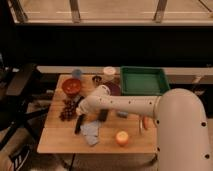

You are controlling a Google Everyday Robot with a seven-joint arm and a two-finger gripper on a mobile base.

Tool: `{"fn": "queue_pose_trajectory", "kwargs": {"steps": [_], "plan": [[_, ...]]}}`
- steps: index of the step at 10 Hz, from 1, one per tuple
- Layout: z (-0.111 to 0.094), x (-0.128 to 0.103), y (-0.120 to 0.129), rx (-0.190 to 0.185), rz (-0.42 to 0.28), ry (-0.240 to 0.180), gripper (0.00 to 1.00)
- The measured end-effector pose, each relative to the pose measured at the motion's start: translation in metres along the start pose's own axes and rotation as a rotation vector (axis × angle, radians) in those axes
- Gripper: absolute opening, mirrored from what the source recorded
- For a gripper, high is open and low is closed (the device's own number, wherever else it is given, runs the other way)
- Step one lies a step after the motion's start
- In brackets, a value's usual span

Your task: Wipe table surface with brush

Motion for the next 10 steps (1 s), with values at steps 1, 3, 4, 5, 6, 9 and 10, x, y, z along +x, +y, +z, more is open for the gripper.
{"fn": "queue_pose_trajectory", "kwargs": {"steps": [1, 3, 4, 5, 6, 9, 10], "plan": [[-0.001, 0.002, 0.0, -0.001, -0.001, 0.004, 0.03], [0.0, 0.004, 0.002, -0.003, -0.002, 0.007, 0.0], [0.0, 0.004, 0.002, -0.003, 0.003, 0.008, 0.0], [0.0, 0.005, 0.002, -0.003, 0.001, 0.008, 0.0], [-0.003, 0.005, 0.001, 0.006, -0.009, 0.009, 0.0], [-0.041, 0.001, -0.024, 0.061, -0.036, -0.016, 0.0], [-0.063, 0.001, -0.039, 0.052, -0.046, -0.035, 0.0]]}}
